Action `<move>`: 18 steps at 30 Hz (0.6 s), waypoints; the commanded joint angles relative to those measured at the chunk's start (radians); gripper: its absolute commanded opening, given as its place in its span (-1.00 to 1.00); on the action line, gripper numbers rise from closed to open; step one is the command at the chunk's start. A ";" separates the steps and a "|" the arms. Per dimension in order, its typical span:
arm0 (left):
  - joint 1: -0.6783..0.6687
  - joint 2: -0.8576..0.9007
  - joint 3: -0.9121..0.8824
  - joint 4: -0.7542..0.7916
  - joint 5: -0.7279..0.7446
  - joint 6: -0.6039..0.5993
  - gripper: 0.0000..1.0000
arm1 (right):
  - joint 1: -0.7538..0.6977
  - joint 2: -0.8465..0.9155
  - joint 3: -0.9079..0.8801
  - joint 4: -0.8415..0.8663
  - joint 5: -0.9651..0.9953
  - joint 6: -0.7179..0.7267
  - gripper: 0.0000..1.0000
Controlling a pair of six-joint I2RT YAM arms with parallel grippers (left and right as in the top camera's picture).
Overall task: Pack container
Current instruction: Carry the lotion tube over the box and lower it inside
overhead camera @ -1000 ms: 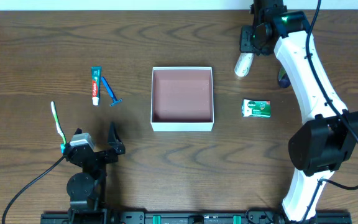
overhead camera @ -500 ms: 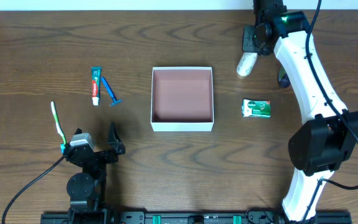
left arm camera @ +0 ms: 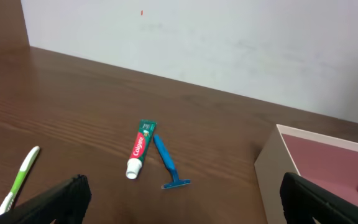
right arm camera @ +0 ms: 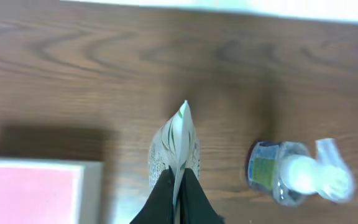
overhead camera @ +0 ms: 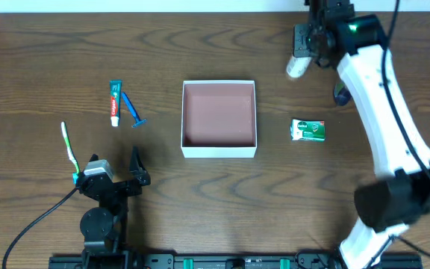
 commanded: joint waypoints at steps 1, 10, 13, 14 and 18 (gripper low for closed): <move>0.005 -0.004 -0.021 -0.037 -0.005 0.013 0.96 | 0.069 -0.122 0.013 -0.005 -0.005 -0.022 -0.97; 0.005 -0.004 -0.021 -0.037 -0.005 0.013 0.96 | 0.255 -0.204 0.013 -0.015 0.003 0.025 -0.97; 0.005 -0.004 -0.021 -0.037 -0.005 0.013 0.96 | 0.306 -0.188 0.012 -0.017 0.018 0.103 -0.97; 0.005 -0.004 -0.021 -0.037 -0.005 0.013 0.96 | 0.324 -0.178 0.013 -0.017 0.028 0.135 -0.97; 0.005 -0.002 -0.021 -0.037 -0.005 0.013 0.96 | 0.387 -0.137 0.012 -0.010 0.035 0.209 -0.97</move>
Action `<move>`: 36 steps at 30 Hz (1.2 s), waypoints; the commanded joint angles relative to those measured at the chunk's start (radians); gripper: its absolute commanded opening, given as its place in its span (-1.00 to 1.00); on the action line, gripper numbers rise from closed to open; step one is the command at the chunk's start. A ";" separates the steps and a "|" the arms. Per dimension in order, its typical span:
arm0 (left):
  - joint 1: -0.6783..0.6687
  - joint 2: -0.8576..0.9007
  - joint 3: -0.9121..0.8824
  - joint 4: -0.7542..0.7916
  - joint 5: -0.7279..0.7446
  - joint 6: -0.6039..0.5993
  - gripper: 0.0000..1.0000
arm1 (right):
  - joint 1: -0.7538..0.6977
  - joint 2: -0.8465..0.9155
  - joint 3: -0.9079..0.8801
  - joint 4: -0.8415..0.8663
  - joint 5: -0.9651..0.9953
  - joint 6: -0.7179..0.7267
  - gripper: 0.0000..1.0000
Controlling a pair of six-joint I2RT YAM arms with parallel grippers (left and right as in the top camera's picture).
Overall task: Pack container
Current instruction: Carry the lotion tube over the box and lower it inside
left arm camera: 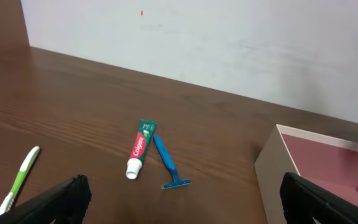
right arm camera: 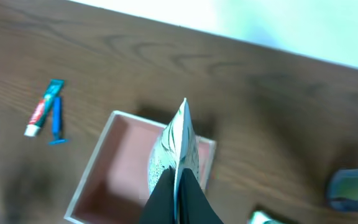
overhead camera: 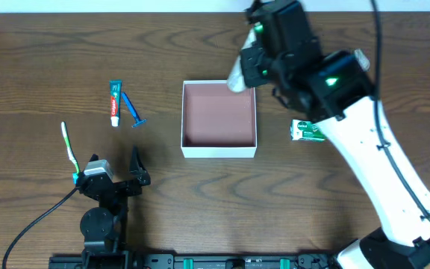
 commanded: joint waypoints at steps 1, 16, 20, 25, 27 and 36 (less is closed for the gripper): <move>0.005 -0.001 -0.021 -0.037 -0.005 0.013 0.96 | 0.050 0.032 0.012 0.018 0.041 0.108 -0.97; 0.005 -0.001 -0.021 -0.037 -0.005 0.013 0.96 | 0.130 0.273 0.013 0.116 0.059 0.233 -0.97; 0.005 -0.001 -0.021 -0.037 -0.005 0.013 0.96 | 0.132 0.307 0.012 0.149 0.059 0.238 -0.97; 0.005 -0.001 -0.021 -0.037 -0.005 0.013 0.96 | 0.132 0.318 0.013 0.188 0.086 0.238 -0.97; 0.005 -0.001 -0.021 -0.037 -0.005 0.013 0.96 | 0.132 0.318 0.012 0.200 0.085 0.225 -0.97; 0.005 -0.001 -0.021 -0.037 -0.005 0.013 0.96 | 0.132 0.330 0.012 0.213 0.111 0.221 -0.97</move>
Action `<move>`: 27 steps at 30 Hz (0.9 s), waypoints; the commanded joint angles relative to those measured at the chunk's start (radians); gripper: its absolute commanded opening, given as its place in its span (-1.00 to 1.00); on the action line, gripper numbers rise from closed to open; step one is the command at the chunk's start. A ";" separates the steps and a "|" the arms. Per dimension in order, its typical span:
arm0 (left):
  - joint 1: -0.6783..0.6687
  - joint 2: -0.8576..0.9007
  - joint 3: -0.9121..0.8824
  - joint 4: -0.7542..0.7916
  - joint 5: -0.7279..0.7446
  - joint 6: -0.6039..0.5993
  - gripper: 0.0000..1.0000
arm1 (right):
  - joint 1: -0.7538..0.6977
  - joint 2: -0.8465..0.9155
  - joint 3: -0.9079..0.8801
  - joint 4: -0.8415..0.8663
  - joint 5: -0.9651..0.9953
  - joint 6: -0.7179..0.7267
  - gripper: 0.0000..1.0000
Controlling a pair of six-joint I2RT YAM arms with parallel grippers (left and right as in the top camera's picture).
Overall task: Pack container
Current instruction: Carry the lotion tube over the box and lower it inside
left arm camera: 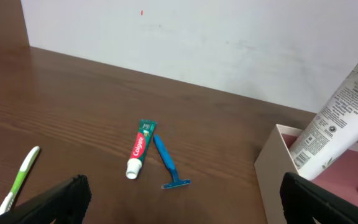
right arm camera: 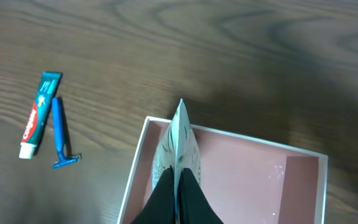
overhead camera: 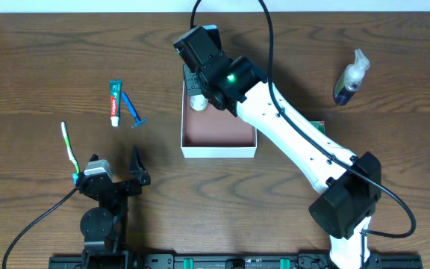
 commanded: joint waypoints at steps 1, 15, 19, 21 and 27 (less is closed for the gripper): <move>0.005 -0.001 -0.021 -0.037 -0.005 0.013 0.96 | 0.009 0.005 0.013 0.019 0.038 0.003 -0.97; 0.005 -0.001 -0.021 -0.037 -0.005 0.013 0.96 | 0.009 0.034 0.013 0.056 0.057 -0.003 -0.97; 0.005 -0.001 -0.021 -0.037 -0.005 0.013 0.96 | 0.010 0.042 0.013 0.073 0.061 -0.013 -0.97; 0.005 -0.001 -0.021 -0.037 -0.005 0.013 0.96 | 0.010 0.048 0.013 0.077 0.060 -0.013 -0.98; 0.005 -0.001 -0.021 -0.037 -0.005 0.013 0.96 | 0.012 0.086 0.013 0.081 0.059 -0.012 -0.97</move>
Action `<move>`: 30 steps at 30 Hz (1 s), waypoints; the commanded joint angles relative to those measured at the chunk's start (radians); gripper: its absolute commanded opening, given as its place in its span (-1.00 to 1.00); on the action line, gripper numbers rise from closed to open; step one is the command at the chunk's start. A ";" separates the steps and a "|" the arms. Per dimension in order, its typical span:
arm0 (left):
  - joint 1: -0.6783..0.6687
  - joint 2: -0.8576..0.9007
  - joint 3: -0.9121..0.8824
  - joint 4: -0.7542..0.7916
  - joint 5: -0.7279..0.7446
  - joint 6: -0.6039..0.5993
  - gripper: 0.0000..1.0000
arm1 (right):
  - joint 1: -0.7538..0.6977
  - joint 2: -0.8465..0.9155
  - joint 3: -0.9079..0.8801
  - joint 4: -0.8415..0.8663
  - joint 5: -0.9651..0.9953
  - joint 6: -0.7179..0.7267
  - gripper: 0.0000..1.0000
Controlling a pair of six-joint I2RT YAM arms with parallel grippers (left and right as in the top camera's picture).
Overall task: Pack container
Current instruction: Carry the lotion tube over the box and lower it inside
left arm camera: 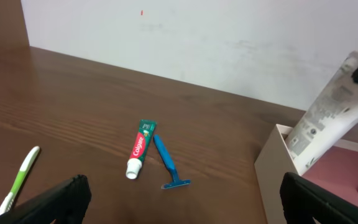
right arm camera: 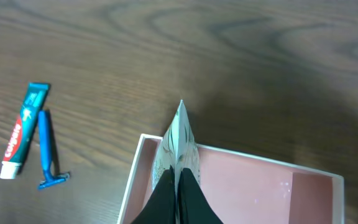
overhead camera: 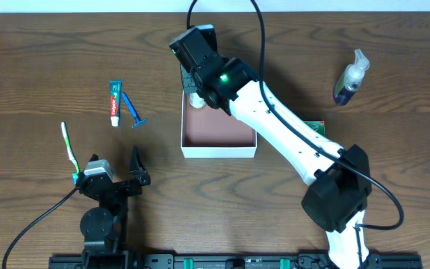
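The white box with a pink inside [overhead camera: 219, 149] stands mid-table. My right gripper [right arm camera: 179, 186] is shut on the crimped end of a white lotion tube [right arm camera: 179, 140], which hangs tilted over the box's far left corner [left arm camera: 328, 109], its cap end low inside the box [overhead camera: 197, 101]. Left of the box lie a toothpaste tube [overhead camera: 114, 101], a blue razor [overhead camera: 133, 110] and a green toothbrush [overhead camera: 69, 148]. My left gripper [left arm camera: 179, 208] rests open near the front edge, its fingers [left arm camera: 61, 198] wide apart and holding nothing.
A clear spray bottle [overhead camera: 350, 76] lies at the far right. A green soap packet [overhead camera: 317, 127] peeks out from under my right arm, right of the box. The wall stands behind the table in the left wrist view.
My right gripper has shifted slightly left and farther back with the tube, which now leans more over the box's far left corner. The left arm has not moved.
My right gripper held the white tube at the far right near the spray bottle. Then it held it above the box's far right corner. Then the tube was at the box's far left, and it now dips into that corner. The left arm stayed still.
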 commanded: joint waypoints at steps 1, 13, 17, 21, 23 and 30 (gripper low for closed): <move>0.005 -0.001 -0.021 -0.037 -0.005 0.013 0.96 | 0.012 0.031 0.013 0.012 0.027 -0.008 -0.97; 0.005 -0.001 -0.021 -0.037 -0.005 0.013 0.96 | 0.023 0.039 0.013 0.035 0.023 -0.008 -0.31; 0.005 -0.001 -0.021 -0.037 -0.005 0.013 0.96 | 0.026 0.039 0.013 0.040 0.000 -0.024 0.31; 0.005 -0.001 -0.021 -0.037 -0.005 0.013 0.96 | 0.033 0.039 0.013 0.051 -0.006 -0.027 0.45; 0.005 -0.001 -0.021 -0.037 -0.005 0.013 0.96 | 0.036 0.037 0.018 0.053 -0.006 -0.035 0.47; 0.005 -0.001 -0.021 -0.037 -0.005 0.013 0.96 | 0.039 0.037 0.093 0.005 -0.011 -0.060 0.45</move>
